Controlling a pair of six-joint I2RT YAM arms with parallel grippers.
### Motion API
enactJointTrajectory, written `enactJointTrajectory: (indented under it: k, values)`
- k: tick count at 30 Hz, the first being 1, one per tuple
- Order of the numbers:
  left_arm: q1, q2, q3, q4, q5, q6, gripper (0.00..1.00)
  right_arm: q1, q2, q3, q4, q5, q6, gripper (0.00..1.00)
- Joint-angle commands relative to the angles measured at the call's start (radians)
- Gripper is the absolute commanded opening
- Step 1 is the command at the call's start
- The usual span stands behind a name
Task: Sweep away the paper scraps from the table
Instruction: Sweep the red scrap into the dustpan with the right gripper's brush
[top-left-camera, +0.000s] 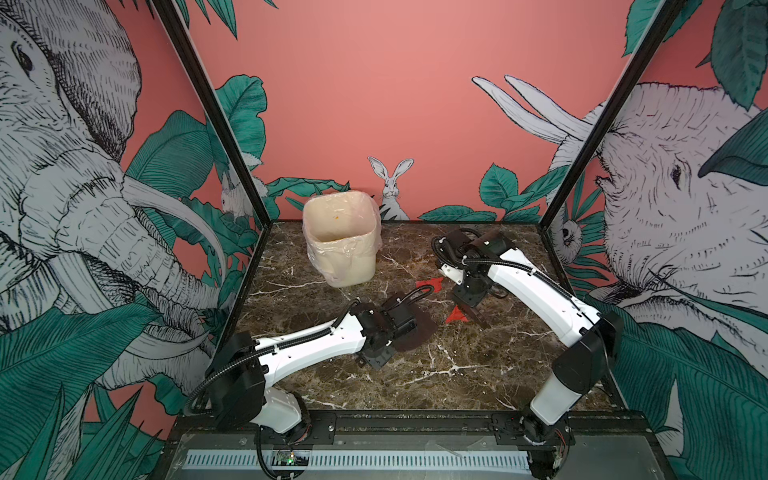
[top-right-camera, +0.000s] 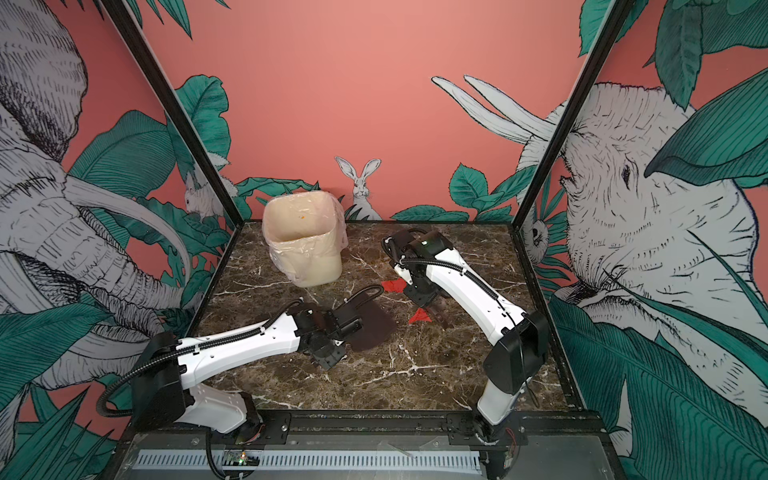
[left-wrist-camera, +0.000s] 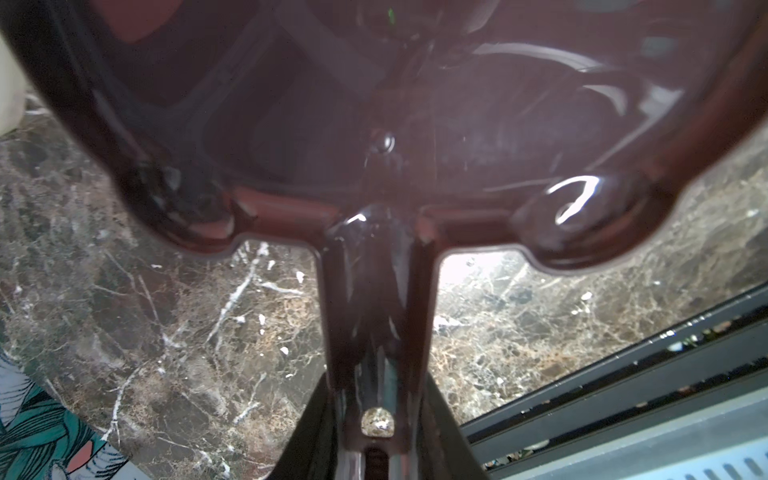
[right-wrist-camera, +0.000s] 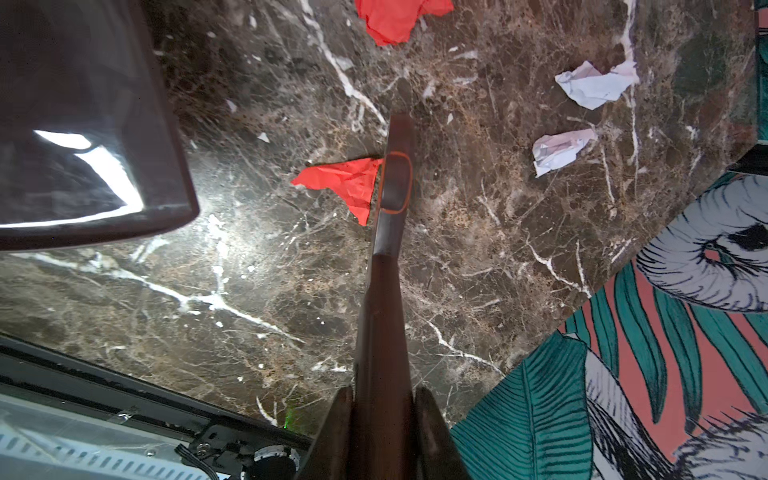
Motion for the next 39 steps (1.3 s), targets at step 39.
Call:
enactJointTrajectory:
  k: [39]
  values:
    - [-0.076,0.256,0.094,0.051,0.121,0.035,0.00,0.040,0.053,0.065,-0.104,-0.085,-0.018,0.00]
